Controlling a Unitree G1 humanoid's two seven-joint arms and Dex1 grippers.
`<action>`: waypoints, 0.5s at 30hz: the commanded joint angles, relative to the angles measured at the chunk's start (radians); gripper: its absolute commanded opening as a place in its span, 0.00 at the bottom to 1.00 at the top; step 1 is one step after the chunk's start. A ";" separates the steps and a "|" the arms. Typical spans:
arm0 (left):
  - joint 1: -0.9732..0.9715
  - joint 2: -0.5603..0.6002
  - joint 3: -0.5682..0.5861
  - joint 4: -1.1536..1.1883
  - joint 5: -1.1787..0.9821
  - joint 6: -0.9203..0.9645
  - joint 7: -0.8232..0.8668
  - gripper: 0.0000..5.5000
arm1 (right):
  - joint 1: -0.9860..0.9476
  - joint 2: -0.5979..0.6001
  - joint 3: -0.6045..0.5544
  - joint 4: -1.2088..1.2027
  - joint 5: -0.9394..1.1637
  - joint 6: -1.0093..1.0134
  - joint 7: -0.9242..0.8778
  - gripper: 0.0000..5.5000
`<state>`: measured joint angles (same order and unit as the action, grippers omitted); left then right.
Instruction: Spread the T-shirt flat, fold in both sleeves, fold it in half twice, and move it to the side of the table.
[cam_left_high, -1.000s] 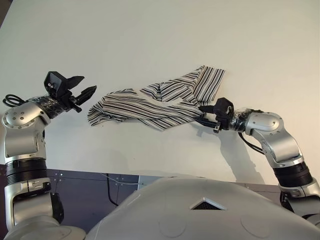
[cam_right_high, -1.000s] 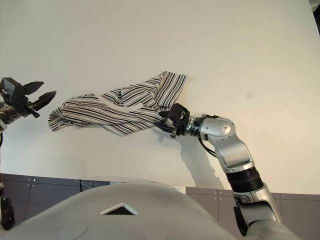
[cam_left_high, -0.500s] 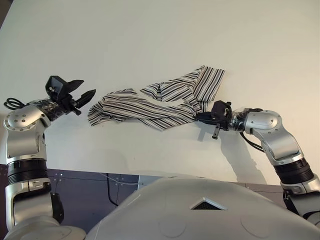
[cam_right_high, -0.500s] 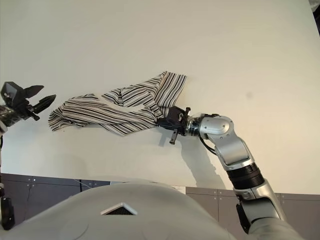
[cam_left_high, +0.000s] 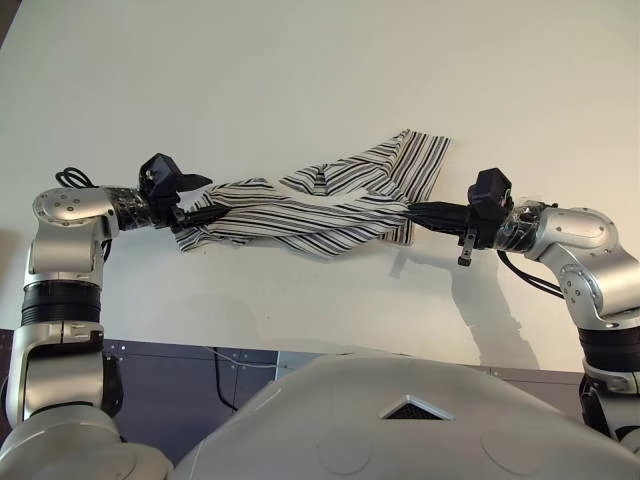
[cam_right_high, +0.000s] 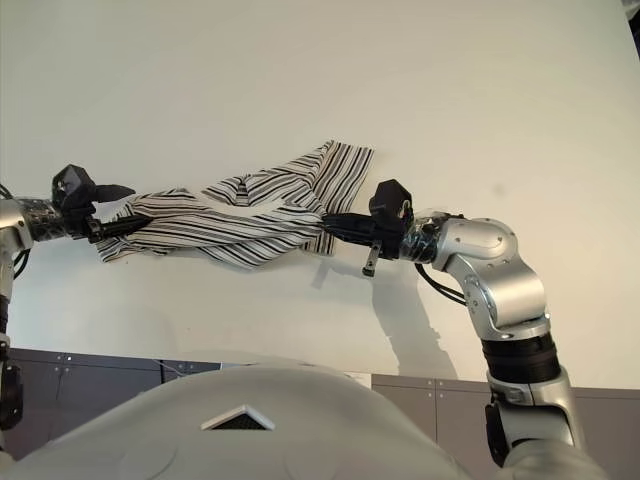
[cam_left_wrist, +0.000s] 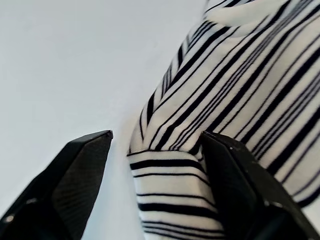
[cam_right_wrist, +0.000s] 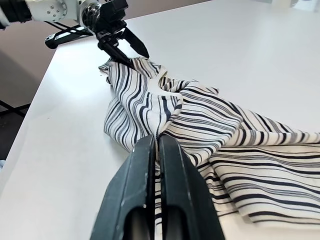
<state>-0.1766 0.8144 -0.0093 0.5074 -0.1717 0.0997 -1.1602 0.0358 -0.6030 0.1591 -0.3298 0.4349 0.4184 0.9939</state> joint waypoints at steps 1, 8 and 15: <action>-0.057 -0.001 0.024 0.076 -0.006 -0.001 -0.004 0.59 | 0.014 -0.008 0.009 -0.002 -0.018 -0.013 -0.006 0.02; -0.051 -0.002 -0.016 0.090 0.032 -0.023 -0.021 0.59 | 0.014 -0.003 0.027 0.013 -0.042 -0.027 -0.015 0.02; -0.040 -0.026 -0.089 0.152 0.118 -0.059 0.031 0.44 | 0.008 0.017 0.035 0.021 -0.060 -0.035 -0.037 0.02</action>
<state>-0.2388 0.8075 -0.0737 0.6094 -0.1036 -0.0005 -1.1585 0.0537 -0.5932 0.1858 -0.3092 0.3881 0.3951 0.9696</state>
